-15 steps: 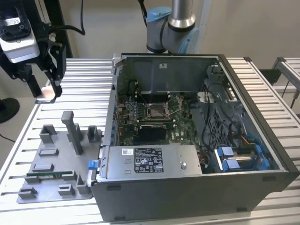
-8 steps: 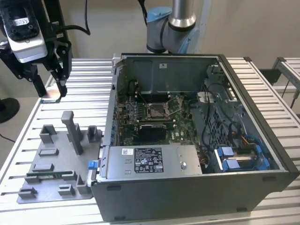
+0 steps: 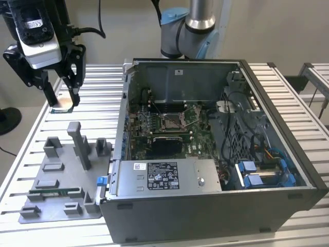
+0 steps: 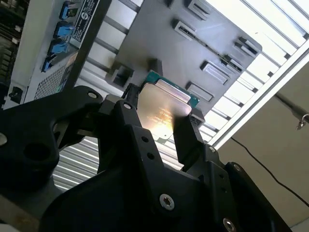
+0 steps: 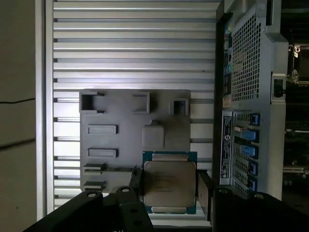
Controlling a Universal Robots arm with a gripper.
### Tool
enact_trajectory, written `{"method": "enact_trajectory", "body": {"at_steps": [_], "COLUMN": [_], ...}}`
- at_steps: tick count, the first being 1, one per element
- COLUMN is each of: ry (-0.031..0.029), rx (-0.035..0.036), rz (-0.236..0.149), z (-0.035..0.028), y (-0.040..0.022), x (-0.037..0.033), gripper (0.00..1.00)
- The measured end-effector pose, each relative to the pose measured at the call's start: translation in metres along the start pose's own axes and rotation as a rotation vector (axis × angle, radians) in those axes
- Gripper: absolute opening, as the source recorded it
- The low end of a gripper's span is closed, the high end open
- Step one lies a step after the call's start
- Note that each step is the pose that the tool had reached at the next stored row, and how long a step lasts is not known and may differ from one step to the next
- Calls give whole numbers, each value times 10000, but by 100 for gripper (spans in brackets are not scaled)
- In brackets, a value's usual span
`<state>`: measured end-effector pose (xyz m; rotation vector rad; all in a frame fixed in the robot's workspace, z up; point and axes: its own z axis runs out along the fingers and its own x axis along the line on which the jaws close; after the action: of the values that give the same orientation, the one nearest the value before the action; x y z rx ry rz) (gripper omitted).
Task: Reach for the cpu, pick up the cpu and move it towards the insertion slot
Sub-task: 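Pick up the cpu and move it towards the insertion slot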
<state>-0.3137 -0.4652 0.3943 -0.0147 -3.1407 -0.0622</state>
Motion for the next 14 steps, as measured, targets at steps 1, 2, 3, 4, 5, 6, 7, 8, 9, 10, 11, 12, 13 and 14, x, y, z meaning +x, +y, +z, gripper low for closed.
{"method": "enact_trajectory", "body": {"at_steps": [1, 2, 3, 4, 5, 6, 7, 8, 9, 10, 11, 12, 13, 14], "ry": [0, -1, -1, 0, 1, 0, 0, -1, 0, 0, 0, 0, 0, 0], "rx": [0, -1, -1, 0, 0, -1, 0, -1, 0, 0, 0, 0, 0, -1], "rz": [0, 0, -1, -2, -1, -2, -2, -2, -3, -4, -4, -4, -4, -4], "z": [0, 0, 0, 0, 0, 0, 0, 0, 0, 0, 0, 0, 0, 0], "y": [0, 0, 1, 1, 1, 1, 1, 2, 2, 2, 2, 2, 3, 3], "x": [-18, -37, -55, -74, -95, -113, -133, -151, -170, -187, -204, -220, -237, -251], "gripper": [0, 0, 0, 0, 0, 0, 0, 0, 0, 0, 0, 0, 0, 0]}}
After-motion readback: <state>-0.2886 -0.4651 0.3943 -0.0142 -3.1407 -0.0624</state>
